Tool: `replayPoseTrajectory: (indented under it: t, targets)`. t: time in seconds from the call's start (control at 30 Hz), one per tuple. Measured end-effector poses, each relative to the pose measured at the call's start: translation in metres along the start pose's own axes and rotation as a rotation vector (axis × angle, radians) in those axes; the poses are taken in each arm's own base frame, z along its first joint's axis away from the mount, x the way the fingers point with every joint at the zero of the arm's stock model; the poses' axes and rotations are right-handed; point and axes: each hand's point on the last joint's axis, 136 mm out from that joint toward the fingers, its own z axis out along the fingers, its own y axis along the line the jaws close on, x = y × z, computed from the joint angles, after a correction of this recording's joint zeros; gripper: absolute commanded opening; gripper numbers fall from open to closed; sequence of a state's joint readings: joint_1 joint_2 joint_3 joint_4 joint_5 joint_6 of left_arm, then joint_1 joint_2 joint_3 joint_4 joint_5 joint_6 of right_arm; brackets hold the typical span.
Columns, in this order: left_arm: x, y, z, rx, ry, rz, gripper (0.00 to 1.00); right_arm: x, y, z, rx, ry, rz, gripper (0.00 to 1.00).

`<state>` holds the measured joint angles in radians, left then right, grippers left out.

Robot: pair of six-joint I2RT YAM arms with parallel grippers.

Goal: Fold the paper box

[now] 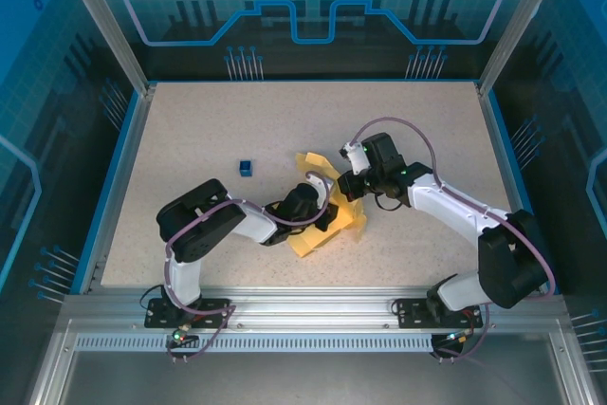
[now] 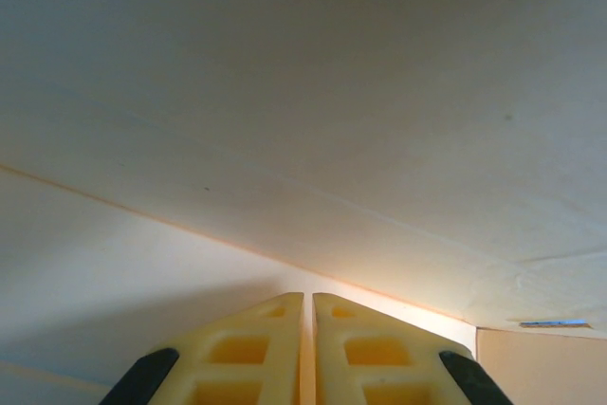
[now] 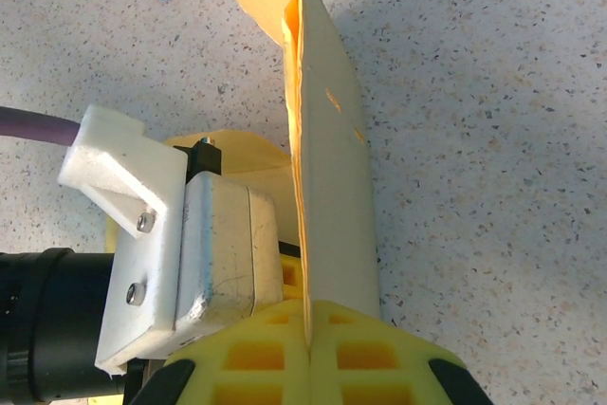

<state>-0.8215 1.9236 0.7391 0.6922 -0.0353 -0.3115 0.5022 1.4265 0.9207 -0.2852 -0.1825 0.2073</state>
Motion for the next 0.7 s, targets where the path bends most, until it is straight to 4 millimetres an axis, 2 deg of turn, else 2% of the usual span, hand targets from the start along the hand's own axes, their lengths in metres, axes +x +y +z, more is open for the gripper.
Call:
replayPoseTrajectory:
  t: [0.37, 0.7]
  targets:
    - [-0.001, 0.003, -0.002, -0.01, -0.029, 0.002, 0.14, -0.002, 0.002, 0.001, 0.004, -0.017, -0.011, 0.0]
    - [-0.009, -0.001, -0.009, -0.011, -0.047, 0.007, 0.32, -0.004, -0.017, -0.008, 0.127, -0.007, -0.102, 0.0]
